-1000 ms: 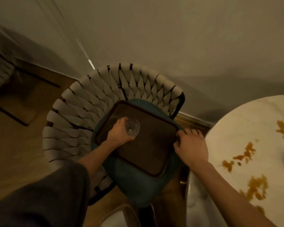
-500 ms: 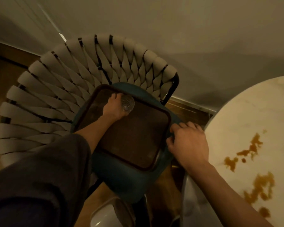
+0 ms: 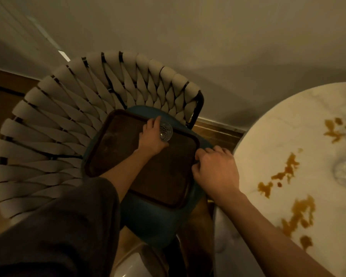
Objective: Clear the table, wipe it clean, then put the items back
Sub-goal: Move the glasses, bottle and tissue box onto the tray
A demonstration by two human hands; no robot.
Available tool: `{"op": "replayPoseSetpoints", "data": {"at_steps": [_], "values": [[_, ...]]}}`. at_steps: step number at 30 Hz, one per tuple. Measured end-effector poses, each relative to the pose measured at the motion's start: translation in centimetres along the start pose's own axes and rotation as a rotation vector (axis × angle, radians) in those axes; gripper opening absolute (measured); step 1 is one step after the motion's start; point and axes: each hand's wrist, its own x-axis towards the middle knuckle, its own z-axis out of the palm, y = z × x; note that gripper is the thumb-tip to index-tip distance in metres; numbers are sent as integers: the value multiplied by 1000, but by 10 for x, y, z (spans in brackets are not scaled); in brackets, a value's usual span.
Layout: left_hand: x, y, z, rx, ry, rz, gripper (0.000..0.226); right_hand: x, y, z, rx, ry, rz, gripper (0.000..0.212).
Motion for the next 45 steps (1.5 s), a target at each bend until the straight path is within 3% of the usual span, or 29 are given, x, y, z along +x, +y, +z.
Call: {"op": "replayPoseSetpoints", "data": {"at_steps": [4,7,12,16,22,28,34,39,45], "values": [[-44,32,-17,-340,188,112,74,-4,3,-5,155,82,5,20],[-81,69,-34,-674,176,102,54,-10,8,-9,331,144,41,14],[-142,132,-63,-903,106,196,21,-30,27,-30,746,278,79,10],[-191,181,-56,-844,23,278,20,-90,65,-47,734,416,153,11],[-258,271,-15,-697,-156,448,21,-218,134,-38,721,428,368,13],[-304,355,56,-544,-336,669,55,-305,195,-9,729,428,701,13],[-319,419,115,-195,-269,888,85,-312,232,2,784,297,811,25],[-312,452,134,71,-202,912,95,-301,234,2,555,129,792,35],[-304,444,116,57,-216,946,93,-297,234,-6,617,79,770,26]]}}
